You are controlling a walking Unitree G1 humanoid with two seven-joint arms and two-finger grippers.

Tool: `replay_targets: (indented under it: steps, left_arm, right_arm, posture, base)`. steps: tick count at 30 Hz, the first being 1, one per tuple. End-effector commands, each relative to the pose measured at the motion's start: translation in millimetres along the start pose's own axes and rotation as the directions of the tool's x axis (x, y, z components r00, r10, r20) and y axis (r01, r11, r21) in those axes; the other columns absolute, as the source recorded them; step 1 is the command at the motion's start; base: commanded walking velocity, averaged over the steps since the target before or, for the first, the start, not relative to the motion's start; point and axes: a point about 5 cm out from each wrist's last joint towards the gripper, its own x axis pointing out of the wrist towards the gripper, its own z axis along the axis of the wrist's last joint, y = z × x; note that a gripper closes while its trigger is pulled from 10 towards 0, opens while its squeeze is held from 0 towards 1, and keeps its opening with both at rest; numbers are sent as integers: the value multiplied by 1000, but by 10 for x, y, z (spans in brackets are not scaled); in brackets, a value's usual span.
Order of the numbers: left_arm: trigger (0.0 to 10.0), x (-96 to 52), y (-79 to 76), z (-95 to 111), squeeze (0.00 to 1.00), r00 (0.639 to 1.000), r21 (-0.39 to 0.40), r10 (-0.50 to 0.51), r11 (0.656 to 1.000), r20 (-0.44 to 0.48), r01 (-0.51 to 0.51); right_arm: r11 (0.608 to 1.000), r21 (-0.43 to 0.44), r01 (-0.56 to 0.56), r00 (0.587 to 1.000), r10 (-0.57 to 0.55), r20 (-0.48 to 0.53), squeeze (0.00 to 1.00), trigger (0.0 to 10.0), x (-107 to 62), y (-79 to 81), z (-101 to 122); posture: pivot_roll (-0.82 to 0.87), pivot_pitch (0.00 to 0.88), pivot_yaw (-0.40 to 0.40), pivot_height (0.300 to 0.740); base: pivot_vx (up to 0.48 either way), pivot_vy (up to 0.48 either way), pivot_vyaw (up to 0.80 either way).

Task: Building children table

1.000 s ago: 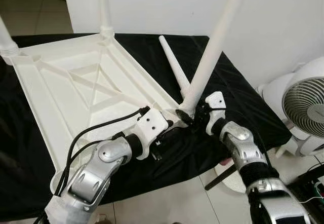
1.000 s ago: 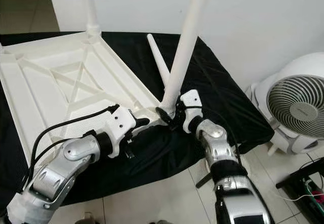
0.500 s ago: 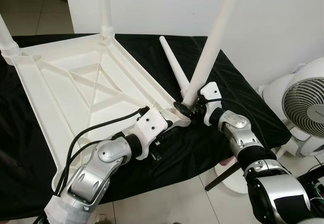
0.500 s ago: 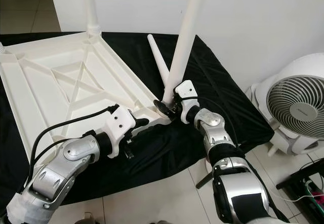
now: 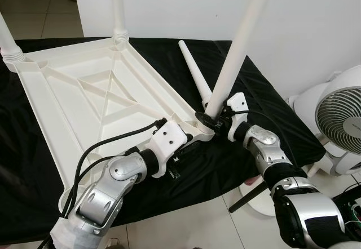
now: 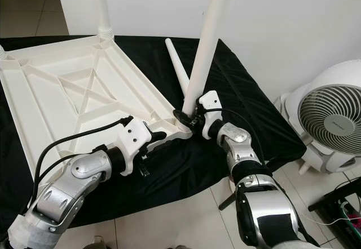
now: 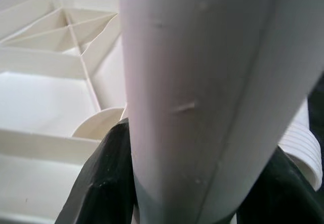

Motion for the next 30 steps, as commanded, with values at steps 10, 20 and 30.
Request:
replay_targets:
  steps: [10, 20, 30]
  left_arm:
    - [10000, 14, -104, -5, 0, 999, -7, -47, 999, -4, 47]
    - [10000, 30, -114, -16, 0, 998, -4, -55, 998, -6, 55]
    - [10000, 21, -64, -32, 0, 999, 4, -39, 999, -11, 39]
  right_arm:
    - [926, 66, 372, 928, -372, -24, 0, 10000, -30, 163, -132]
    - [807, 132, 576, 817, -574, -53, 0, 10000, -10, 538, -81]
    - [872, 99, 479, 877, -480, -10, 0, 10000, 7, 790, 83]
  posture:
    - [106, 43, -124, 740]
    - [97, 33, -125, 740]
    - [94, 28, -132, 740]
  base:
    - [0, 0, 0]
    - [0, 0, 0]
    - [0, 0, 0]
